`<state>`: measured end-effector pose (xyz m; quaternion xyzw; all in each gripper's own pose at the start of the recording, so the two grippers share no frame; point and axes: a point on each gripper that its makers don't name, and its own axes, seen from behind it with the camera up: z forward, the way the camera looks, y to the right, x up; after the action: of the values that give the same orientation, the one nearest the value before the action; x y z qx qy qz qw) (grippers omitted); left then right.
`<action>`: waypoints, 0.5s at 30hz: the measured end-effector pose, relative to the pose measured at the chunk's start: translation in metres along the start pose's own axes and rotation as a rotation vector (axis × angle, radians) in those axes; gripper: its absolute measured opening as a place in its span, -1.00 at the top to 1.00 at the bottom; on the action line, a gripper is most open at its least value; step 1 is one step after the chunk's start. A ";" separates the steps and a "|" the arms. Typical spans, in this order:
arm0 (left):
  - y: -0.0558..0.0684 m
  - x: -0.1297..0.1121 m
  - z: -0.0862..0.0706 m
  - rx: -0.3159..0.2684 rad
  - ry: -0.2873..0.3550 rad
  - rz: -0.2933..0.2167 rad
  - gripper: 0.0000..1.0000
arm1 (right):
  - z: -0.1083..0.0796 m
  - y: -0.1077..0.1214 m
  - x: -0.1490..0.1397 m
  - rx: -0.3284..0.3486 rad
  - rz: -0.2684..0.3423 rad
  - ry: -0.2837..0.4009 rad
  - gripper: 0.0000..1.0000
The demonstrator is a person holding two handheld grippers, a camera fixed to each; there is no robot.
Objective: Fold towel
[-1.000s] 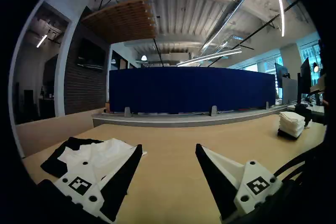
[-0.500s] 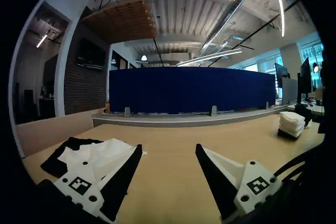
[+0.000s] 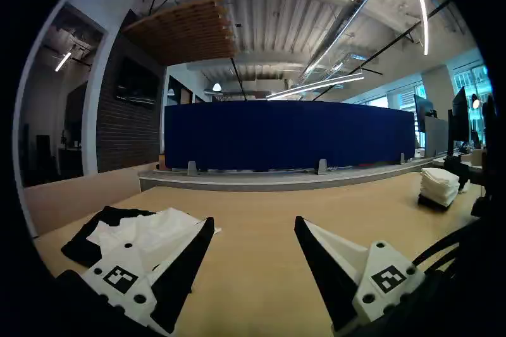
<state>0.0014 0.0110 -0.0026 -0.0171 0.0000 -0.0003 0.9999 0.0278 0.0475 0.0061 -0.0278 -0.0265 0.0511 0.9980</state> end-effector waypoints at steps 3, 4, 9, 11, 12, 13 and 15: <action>0.000 0.000 0.000 0.000 0.000 0.000 -0.88 | 0.002 0.002 -0.001 -0.002 0.006 0.013 -0.99; 0.000 0.000 0.000 0.000 0.000 0.000 -0.88 | 0.003 0.003 -0.002 -0.002 0.011 0.014 -0.99; 0.000 0.000 0.000 0.000 0.000 0.000 -0.88 | 0.005 0.004 -0.012 -0.002 0.044 0.005 -0.99; 0.000 0.000 0.000 0.000 0.000 0.000 -0.88 | 0.004 0.002 -0.014 0.000 0.057 0.005 -0.99; 0.000 0.000 0.000 0.000 0.000 0.000 -0.88 | 0.004 0.001 -0.015 0.001 0.063 0.005 -0.99; 0.000 0.000 0.001 0.000 0.000 0.000 -0.88 | 0.003 0.000 -0.015 0.003 0.066 0.008 -1.00; 0.000 0.000 0.001 0.000 0.000 0.000 -0.88 | 0.002 -0.004 -0.016 0.008 0.072 0.015 -1.00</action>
<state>0.0012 0.0114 -0.0019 -0.0171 -0.0001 -0.0004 0.9999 0.0119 0.0420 0.0073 -0.0250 -0.0179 0.0869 0.9957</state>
